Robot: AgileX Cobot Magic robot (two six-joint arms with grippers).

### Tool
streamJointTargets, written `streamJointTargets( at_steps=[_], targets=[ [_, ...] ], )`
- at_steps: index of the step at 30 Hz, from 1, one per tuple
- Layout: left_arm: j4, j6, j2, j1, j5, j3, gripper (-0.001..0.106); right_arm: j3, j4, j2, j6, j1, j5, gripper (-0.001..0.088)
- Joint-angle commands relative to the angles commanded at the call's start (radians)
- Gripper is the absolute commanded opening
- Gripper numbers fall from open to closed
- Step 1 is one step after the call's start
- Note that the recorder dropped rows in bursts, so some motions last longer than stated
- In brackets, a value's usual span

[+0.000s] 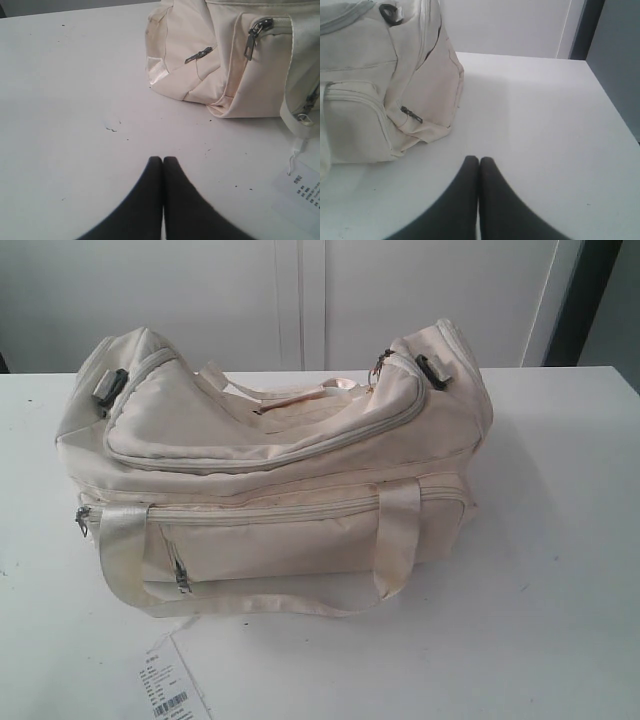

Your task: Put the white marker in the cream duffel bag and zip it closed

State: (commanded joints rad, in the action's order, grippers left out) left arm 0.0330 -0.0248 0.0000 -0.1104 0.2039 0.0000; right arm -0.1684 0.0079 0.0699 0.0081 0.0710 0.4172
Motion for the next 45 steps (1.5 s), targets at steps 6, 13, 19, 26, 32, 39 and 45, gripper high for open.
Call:
streamJointTargets(
  at_steps=[6, 13, 19, 26, 32, 39, 45],
  targets=[
    [0.000, 0.000, 0.000, 0.000, 0.000, 0.000, 0.000, 0.093, 0.000, -0.054, -0.008, 0.000, -0.025, 0.0000],
    [0.000, 0.000, 0.000, 0.000, 0.000, 0.000, 0.000, 0.168, 0.000, -0.070, -0.008, 0.000, -0.055, 0.0000],
    [0.000, 0.000, 0.000, 0.000, 0.000, 0.000, 0.000, 0.168, 0.000, -0.070, -0.008, 0.000, -0.092, 0.0000],
    [0.000, 0.000, 0.000, 0.000, 0.000, 0.000, 0.000, 0.168, 0.000, -0.070, -0.008, 0.000, -0.085, 0.0000],
    [0.000, 0.000, 0.000, 0.000, 0.000, 0.000, 0.000, 0.168, 0.000, -0.070, -0.008, 0.000, -0.075, 0.0000],
    [0.000, 0.000, 0.000, 0.000, 0.000, 0.000, 0.000, 0.168, 0.000, -0.070, -0.008, 0.000, -0.073, 0.0000],
    [0.000, 0.000, 0.000, 0.000, 0.000, 0.000, 0.000, 0.168, 0.000, -0.070, -0.008, 0.000, -0.073, 0.0000]
  ],
)
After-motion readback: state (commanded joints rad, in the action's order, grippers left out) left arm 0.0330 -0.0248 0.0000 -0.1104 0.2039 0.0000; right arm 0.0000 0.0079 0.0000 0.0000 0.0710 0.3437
